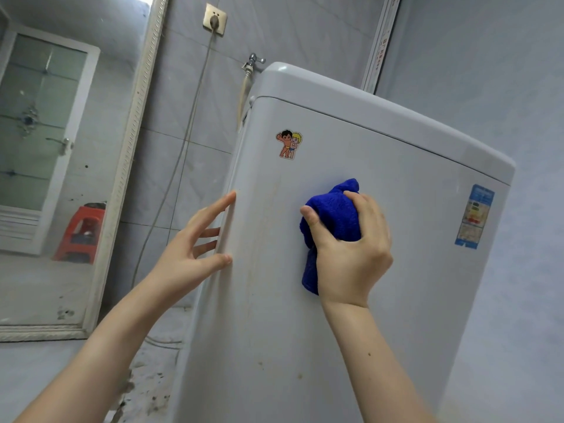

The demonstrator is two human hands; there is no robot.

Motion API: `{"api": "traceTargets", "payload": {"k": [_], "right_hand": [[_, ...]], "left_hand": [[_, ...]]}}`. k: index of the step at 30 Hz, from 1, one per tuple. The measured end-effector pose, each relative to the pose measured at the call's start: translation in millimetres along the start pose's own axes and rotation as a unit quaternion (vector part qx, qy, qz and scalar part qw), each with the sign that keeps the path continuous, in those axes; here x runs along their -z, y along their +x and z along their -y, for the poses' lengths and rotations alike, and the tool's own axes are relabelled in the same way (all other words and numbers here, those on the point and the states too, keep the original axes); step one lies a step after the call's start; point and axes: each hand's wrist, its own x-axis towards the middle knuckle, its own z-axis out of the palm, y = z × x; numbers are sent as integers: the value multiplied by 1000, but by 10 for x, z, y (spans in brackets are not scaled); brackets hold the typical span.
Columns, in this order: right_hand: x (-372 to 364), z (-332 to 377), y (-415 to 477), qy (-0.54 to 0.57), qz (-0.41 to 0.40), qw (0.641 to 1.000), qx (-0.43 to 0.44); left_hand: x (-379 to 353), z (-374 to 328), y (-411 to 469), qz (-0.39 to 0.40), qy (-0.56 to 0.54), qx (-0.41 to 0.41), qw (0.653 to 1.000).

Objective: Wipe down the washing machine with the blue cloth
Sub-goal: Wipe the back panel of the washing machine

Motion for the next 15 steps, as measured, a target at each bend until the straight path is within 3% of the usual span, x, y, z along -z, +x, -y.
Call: {"api": "traceTargets", "payload": {"k": [5,12,15], "right_hand": [[-111,48,-127,-50,35,998,31],[-517,379,620,-27,58,980,188],[-488,303,448,-16,95,960,262]], "left_hand": [[0,10,-9,-2,-1,-6,1000],[-16,51,-19,-14,-33,-8,999],[-9,89,-13,-10,-56,-2,998]]}}
